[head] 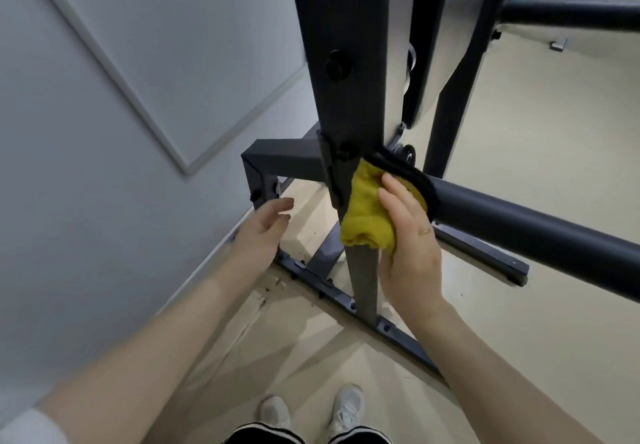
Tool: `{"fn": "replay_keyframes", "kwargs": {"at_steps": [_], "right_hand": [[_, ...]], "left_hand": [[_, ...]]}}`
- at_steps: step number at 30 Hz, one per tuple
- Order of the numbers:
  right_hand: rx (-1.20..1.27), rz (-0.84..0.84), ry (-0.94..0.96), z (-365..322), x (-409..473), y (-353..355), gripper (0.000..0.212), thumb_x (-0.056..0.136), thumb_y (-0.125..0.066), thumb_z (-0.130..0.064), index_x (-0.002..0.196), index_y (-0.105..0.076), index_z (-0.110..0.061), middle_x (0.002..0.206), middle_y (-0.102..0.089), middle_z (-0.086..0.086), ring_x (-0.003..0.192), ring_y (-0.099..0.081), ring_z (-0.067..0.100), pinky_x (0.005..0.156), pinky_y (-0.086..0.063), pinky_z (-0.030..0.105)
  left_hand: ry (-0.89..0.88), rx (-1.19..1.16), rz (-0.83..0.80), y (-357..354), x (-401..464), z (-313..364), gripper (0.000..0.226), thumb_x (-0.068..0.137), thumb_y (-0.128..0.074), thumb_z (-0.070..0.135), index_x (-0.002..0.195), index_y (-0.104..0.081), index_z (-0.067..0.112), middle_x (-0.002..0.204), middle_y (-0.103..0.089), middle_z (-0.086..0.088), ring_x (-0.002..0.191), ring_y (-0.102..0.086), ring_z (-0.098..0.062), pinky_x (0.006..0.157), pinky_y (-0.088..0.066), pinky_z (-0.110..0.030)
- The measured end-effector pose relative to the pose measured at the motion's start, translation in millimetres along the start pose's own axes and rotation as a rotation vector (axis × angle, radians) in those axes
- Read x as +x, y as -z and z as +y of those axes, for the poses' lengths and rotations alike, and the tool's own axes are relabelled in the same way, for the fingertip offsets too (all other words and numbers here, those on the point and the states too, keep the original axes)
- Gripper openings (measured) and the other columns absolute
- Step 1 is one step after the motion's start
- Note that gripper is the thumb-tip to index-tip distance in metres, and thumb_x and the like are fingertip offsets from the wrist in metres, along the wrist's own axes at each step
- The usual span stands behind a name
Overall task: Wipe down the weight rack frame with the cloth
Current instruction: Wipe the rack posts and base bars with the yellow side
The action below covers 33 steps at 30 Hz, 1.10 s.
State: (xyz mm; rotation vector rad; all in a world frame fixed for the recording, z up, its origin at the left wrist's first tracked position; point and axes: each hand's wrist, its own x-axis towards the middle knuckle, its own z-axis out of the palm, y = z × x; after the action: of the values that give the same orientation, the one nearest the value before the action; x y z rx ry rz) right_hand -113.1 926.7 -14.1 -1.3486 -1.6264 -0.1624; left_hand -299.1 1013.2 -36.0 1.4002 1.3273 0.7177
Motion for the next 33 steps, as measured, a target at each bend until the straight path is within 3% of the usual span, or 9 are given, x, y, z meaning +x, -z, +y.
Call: {"fn": "replay_keyframes", "kwargs": {"at_steps": [3,9,12,15,19,25,27,29,33], "right_hand": [[0.031,0.111,-0.014,-13,23,-10,0.035,0.096,-0.049,-0.012,0.13,-0.039,-0.009,0.138,-0.039,0.015,0.132,-0.038,0.029,0.11,-0.035,0.045],[-0.741,-0.313,0.458,49,3,-44,0.045,0.089,-0.049,-0.001,0.133,-0.053,-0.01,0.137,-0.053,0.01,0.13,-0.034,0.023,0.117,-0.003,0.03],[-0.827,-0.426,0.551,72,-22,-54,0.047,0.087,-0.047,-0.002,0.133,-0.053,-0.008,0.138,-0.052,0.007,0.131,-0.044,0.021,0.116,-0.012,0.033],[-0.834,-0.51,0.566,96,-62,-62,0.051,0.083,-0.043,-0.006,0.133,-0.053,-0.007,0.136,-0.054,0.009,0.128,-0.049,0.023,0.117,-0.006,0.032],[-0.858,-0.314,0.653,120,-66,-71,0.039,0.101,-0.03,-0.015,0.133,-0.05,-0.008,0.141,-0.049,0.008,0.133,-0.036,0.021,0.116,-0.013,0.032],[-0.841,0.03,0.778,123,-53,-89,0.031,0.097,-0.045,-0.029,0.103,-0.068,-0.008,0.135,-0.055,0.009,0.13,-0.046,0.026,0.113,-0.023,0.037],[-0.811,0.075,0.761,134,-67,-97,0.03,0.096,-0.047,-0.028,0.1,-0.068,-0.007,0.134,-0.055,0.008,0.129,-0.047,0.025,0.113,-0.024,0.037],[-0.836,0.067,0.757,144,-85,-104,0.029,0.095,-0.049,-0.027,0.103,-0.068,-0.008,0.135,-0.055,0.008,0.129,-0.047,0.024,0.113,-0.024,0.037],[-0.944,0.149,0.733,141,-83,-102,0.034,0.098,-0.045,-0.026,0.122,-0.062,-0.008,0.139,-0.051,0.009,0.132,-0.044,0.025,0.114,-0.021,0.038]], "left_hand": [[0.029,-0.063,-0.116,-13,6,-15,0.039,0.098,-0.037,0.003,0.105,-0.059,0.034,0.117,-0.06,0.011,0.107,-0.058,-0.007,0.101,-0.042,-0.034],[0.021,-0.236,-0.2,-26,21,-41,0.036,0.099,-0.04,0.007,0.121,-0.05,0.033,0.127,-0.056,0.007,0.113,-0.056,-0.012,0.098,-0.041,-0.029],[-0.104,-0.215,-0.183,-33,36,-67,0.042,0.1,-0.036,0.005,0.118,-0.049,0.04,0.127,-0.054,0.009,0.111,-0.055,-0.007,0.097,-0.038,-0.028],[-0.163,-0.234,-0.196,-54,53,-98,0.045,0.099,-0.031,-0.001,0.124,-0.045,0.034,0.132,-0.05,0.004,0.112,-0.052,-0.006,0.101,-0.036,-0.027],[-0.346,-0.293,-0.263,-88,72,-125,0.045,0.099,-0.033,-0.004,0.138,-0.039,0.018,0.113,-0.062,0.018,0.104,-0.058,0.006,0.092,-0.042,-0.014],[-0.646,-0.417,-0.232,-118,97,-141,0.039,0.1,-0.037,0.007,0.138,-0.044,0.01,0.118,-0.062,0.002,0.11,-0.06,-0.01,0.1,-0.047,-0.035],[-0.712,-0.404,-0.246,-117,101,-143,0.04,0.101,-0.036,0.011,0.137,-0.044,0.027,0.121,-0.062,0.005,0.113,-0.059,-0.009,0.097,-0.05,-0.033],[-0.746,-0.39,-0.271,-114,105,-142,0.037,0.101,-0.036,0.015,0.13,-0.045,0.037,0.118,-0.063,0.008,0.107,-0.062,-0.008,0.088,-0.053,-0.027],[-0.694,-0.417,-0.339,-105,107,-138,0.035,0.1,-0.036,0.015,0.131,-0.048,0.027,0.121,-0.064,0.002,0.11,-0.062,-0.015,0.091,-0.053,-0.032]]}}
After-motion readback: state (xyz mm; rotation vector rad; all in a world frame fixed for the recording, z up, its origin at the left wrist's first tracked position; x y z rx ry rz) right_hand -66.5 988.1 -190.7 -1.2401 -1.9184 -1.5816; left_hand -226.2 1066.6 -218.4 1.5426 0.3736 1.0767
